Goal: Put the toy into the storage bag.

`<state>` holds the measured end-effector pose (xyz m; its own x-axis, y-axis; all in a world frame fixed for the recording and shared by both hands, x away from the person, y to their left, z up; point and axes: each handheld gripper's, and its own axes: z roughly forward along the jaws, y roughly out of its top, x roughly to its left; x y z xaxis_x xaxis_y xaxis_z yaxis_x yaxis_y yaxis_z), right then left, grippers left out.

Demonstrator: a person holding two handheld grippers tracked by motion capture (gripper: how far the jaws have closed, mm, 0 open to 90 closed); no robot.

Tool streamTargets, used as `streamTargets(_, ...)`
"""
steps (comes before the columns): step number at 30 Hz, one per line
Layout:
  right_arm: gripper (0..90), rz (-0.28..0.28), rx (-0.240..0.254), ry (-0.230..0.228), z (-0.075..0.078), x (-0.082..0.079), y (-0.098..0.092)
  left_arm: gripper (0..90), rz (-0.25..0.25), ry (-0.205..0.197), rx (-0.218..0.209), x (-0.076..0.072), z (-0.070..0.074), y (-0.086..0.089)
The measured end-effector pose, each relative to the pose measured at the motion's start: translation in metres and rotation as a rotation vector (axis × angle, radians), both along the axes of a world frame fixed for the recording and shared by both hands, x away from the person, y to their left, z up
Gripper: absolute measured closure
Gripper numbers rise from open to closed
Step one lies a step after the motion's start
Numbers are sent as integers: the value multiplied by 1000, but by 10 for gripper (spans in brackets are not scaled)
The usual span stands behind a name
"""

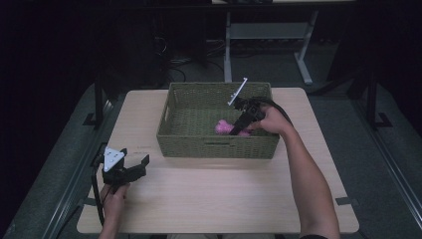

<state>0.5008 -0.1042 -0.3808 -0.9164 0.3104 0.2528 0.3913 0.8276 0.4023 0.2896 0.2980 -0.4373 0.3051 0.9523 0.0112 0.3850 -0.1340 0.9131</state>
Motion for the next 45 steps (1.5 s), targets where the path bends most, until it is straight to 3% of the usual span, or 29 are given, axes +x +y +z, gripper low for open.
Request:
streamTargets(21, 551, -3, -27, 21, -6, 0, 6, 137, 0, 0, 1, 0, 0, 0)
streamTargets(45, 405, -54, 18, -22, 17, -7, -6, 136, -3, 2, -4, 0, 0, -1)
